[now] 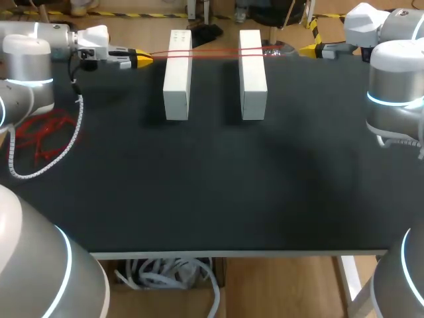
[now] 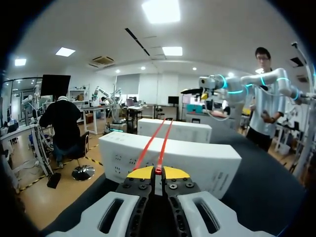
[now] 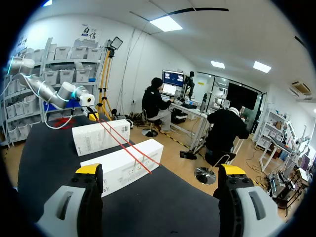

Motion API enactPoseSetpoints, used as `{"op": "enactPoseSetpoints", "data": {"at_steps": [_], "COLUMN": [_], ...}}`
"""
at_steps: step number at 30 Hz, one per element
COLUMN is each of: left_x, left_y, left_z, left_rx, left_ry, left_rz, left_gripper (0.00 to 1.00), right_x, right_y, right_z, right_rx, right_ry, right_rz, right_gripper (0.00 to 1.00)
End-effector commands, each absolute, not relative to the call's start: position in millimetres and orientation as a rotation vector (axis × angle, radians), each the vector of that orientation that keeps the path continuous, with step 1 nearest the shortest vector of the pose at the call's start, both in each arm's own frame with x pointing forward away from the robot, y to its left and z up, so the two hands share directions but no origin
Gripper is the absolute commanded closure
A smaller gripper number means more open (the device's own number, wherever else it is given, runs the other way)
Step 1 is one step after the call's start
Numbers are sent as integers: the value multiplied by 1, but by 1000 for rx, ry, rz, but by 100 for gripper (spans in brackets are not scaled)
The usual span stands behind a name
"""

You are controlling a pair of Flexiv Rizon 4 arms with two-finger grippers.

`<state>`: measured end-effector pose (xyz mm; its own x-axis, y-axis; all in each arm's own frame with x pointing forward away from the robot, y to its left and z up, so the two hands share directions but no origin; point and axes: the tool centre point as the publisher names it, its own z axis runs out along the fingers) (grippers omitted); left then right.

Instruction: Grab the tape and strap the tape.

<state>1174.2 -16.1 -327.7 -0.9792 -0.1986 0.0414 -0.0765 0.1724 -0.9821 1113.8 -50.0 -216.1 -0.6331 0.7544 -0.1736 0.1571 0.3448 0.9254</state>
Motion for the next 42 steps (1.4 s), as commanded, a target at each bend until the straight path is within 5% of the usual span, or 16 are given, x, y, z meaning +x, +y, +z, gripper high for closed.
{"op": "enactPoseSetpoints", "data": {"at_steps": [1, 42], "left_x": [1172, 1038], "left_y": [-16, -36], "left_z": [-324, -234], "left_rx": [-255, -459], "left_ry": [2341, 2006], "left_rz": [-1937, -2253], "left_gripper": [100, 100], "right_x": [1114, 1114], "right_y": [-50, -50], "right_z": [-216, -216], "right_rx": [793, 793], "right_ry": [2013, 2013], "right_rz": [1291, 1291], "right_gripper": [0, 0]}}
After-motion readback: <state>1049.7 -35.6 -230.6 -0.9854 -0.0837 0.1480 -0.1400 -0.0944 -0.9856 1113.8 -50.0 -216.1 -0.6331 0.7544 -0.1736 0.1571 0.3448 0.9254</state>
